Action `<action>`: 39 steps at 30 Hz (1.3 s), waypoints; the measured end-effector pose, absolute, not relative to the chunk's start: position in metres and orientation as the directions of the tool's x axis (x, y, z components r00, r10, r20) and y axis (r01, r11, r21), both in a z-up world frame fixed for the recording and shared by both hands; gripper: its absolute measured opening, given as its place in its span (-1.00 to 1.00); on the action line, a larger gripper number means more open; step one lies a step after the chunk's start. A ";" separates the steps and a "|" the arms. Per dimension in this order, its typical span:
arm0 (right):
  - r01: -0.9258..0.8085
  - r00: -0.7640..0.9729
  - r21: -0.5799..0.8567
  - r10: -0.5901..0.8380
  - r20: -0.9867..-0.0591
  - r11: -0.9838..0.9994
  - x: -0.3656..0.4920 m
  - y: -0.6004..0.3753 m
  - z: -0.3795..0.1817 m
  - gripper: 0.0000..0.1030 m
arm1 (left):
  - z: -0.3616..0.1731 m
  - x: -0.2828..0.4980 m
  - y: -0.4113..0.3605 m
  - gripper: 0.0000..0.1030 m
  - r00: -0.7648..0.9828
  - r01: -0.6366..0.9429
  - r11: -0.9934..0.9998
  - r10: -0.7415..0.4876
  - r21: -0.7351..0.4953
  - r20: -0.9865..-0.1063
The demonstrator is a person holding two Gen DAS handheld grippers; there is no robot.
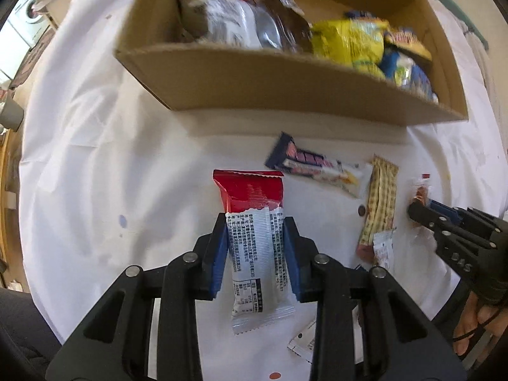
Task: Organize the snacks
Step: 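Grasp the red-white bar with the left tool while the right tool grasps the brown jerky packet, then carry the red-white bar and jerky packet over the box with both tools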
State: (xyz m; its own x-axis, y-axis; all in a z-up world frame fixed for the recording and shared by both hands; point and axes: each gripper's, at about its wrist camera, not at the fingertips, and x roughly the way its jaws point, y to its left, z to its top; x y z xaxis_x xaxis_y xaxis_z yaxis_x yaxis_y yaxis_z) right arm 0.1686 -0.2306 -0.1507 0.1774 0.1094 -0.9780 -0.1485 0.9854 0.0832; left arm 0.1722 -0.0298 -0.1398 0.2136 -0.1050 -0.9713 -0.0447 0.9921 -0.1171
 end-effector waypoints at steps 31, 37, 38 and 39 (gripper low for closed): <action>-0.247 0.391 0.519 0.574 -0.719 0.818 0.178 -0.220 -0.049 -0.66 | -0.023 0.180 0.025 -0.44 0.545 -0.165 0.972 -0.054 -0.170 -0.837; -0.273 0.439 0.505 0.573 -0.692 0.819 0.195 -0.221 -0.036 -0.66 | -0.009 0.211 0.011 -0.44 0.567 -0.109 0.984 -0.054 -0.140 -0.822; -0.275 0.451 0.498 0.567 -0.689 0.823 0.199 -0.222 -0.035 -0.66 | -0.009 0.215 0.009 -0.44 0.564 -0.106 0.985 -0.055 -0.139 -0.824; -0.271 0.471 0.492 0.560 -0.682 0.827 0.203 -0.224 -0.032 -0.66 | -0.008 0.220 0.007 -0.44 0.559 -0.101 0.985 -0.059 -0.139 -0.827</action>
State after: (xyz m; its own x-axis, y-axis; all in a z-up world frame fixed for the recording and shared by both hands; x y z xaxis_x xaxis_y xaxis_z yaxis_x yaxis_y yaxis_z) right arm 0.2029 -0.2238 -0.0319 0.4705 0.5598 -0.6821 -0.2713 0.8273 0.4918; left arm 0.2203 0.0069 -0.0082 0.5592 -0.0589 -0.8269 -0.1012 0.9852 -0.1386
